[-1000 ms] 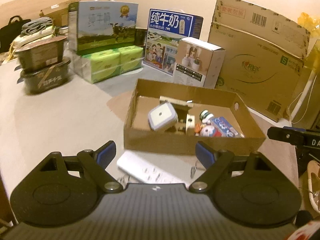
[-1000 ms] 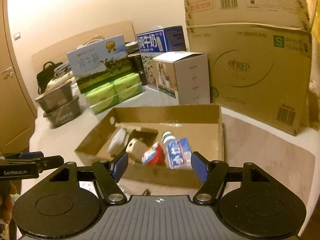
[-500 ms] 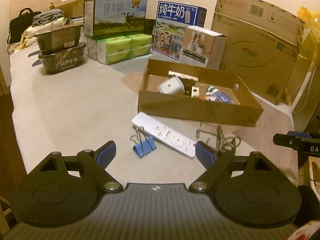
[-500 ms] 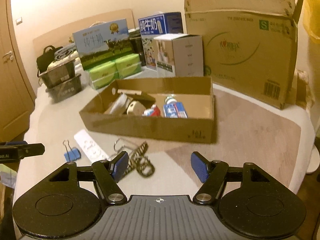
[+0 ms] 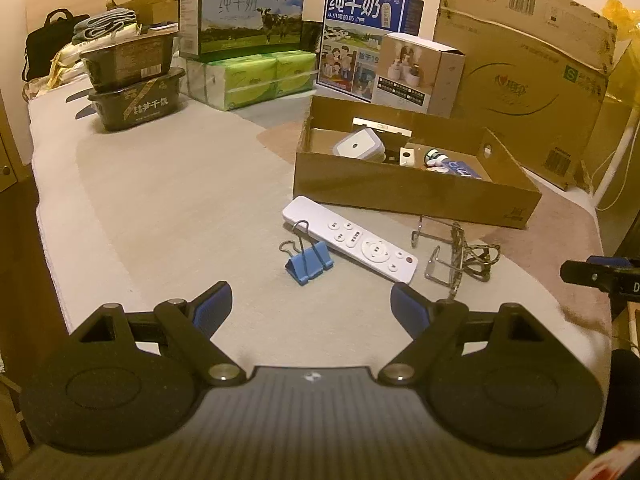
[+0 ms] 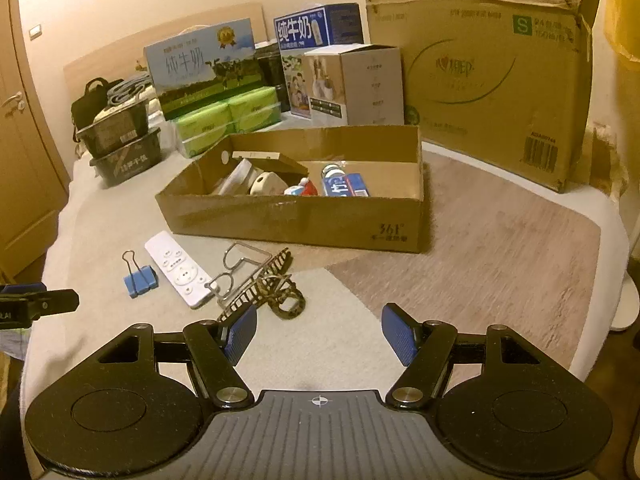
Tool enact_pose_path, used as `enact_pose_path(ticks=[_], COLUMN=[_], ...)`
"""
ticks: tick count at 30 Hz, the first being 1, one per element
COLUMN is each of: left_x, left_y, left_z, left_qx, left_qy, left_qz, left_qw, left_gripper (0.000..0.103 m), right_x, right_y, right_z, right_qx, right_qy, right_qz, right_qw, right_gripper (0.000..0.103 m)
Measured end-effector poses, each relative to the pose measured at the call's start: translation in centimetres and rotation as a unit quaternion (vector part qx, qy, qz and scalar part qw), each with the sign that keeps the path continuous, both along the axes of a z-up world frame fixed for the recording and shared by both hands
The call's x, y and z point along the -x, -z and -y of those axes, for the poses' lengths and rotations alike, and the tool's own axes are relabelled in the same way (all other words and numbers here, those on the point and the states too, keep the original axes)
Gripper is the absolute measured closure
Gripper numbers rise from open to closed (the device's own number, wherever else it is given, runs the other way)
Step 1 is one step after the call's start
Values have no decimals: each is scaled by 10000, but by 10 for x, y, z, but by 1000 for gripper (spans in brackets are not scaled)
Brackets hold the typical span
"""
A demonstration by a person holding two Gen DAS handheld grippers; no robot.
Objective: Organize rigid objects
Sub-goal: 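Withdraw both tools toward the binder clip and hair clip, then grasp the leopard-print hair clip with the right tool while the left tool grasps the blue binder clip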
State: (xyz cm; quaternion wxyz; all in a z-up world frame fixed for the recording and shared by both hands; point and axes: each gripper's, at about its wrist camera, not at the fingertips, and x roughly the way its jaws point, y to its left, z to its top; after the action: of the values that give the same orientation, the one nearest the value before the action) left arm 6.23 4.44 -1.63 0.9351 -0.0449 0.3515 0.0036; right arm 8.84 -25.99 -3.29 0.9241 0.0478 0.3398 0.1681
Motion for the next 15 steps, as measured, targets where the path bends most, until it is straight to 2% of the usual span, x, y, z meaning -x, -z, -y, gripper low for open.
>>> enact_pose_path(ticks=[9,15], left_x=[-19,-36], left_y=[10,21], left_z=[0,1], left_qx=[-41,-33], left_qy=[-125,-161], left_qz=[-133,-230], left_qw=[9998,9996], left_gripper=[18,18], right_x=[-10,-26], right_y=[12,24], right_z=[-4,-12], right_qx=[144,310], right_qy=[-111,-430], right_qz=[-85,-158], right_qw=[9998,9985], right_gripper=[34,34])
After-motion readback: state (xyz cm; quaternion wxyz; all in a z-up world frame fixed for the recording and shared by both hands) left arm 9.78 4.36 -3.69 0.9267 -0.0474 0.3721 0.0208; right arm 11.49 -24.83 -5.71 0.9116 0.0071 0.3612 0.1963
